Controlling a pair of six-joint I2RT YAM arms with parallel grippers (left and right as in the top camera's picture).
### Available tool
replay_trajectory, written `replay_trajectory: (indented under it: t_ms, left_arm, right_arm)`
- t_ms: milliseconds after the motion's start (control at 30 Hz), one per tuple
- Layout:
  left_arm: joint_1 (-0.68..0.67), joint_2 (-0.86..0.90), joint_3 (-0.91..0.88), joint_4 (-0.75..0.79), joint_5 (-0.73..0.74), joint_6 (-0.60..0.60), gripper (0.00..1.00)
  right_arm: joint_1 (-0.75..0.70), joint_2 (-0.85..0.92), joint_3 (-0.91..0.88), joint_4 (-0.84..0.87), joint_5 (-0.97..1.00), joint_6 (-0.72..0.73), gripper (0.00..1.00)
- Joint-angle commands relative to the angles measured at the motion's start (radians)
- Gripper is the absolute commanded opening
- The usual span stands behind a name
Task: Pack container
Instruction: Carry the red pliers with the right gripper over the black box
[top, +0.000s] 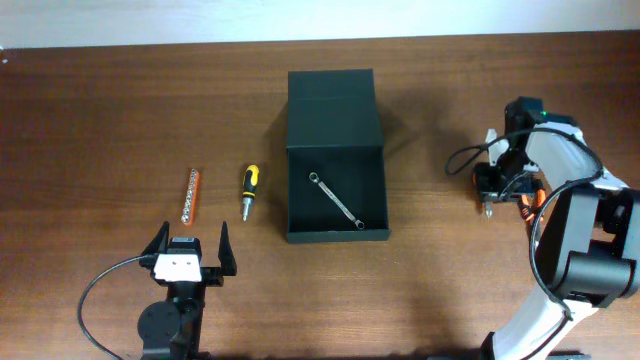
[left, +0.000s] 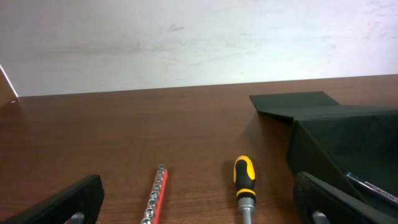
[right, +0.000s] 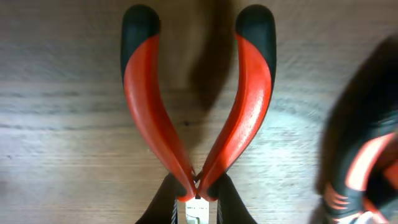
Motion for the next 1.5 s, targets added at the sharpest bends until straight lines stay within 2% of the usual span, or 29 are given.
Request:
replay_trajectory:
  t_ms: [0,367,633,867,1033,1467]
  left_arm:
    - [0.004,-0.006,-0.007,0.000,-0.007,-0.009,0.99]
    - [0.004,-0.006,-0.007,0.000,-0.007,-0.009,0.99]
    - [0.004,-0.006,-0.007,0.000,-0.007,-0.009,0.99]
    - [0.004,-0.006,-0.007,0.000,-0.007,-0.009,0.99]
    - [0.004,-0.006,-0.007,0.000,-0.007,-0.009,0.99]
    - [0.004,-0.006,-0.007,0.000,-0.007,-0.009,0.99]
  right_arm:
    - [-0.002,0.009,0.061,-0.028,-0.006,0.008,0.11]
    - [0.031,0.009,0.315,-0.184,-0.026,0.008,0.11]
    - [0.254,0.009,0.457,-0.254,-0.025,0.007,0.11]
    - [0.445,0.009,0.496,-0.289,-0.025,0.005,0.10]
    - [0.552,0.009,0.507,-0.328,-0.025,-0.051,0.10]
    - [0.712,0.009,0.507,-0.314,-0.090,-0.091,0.09]
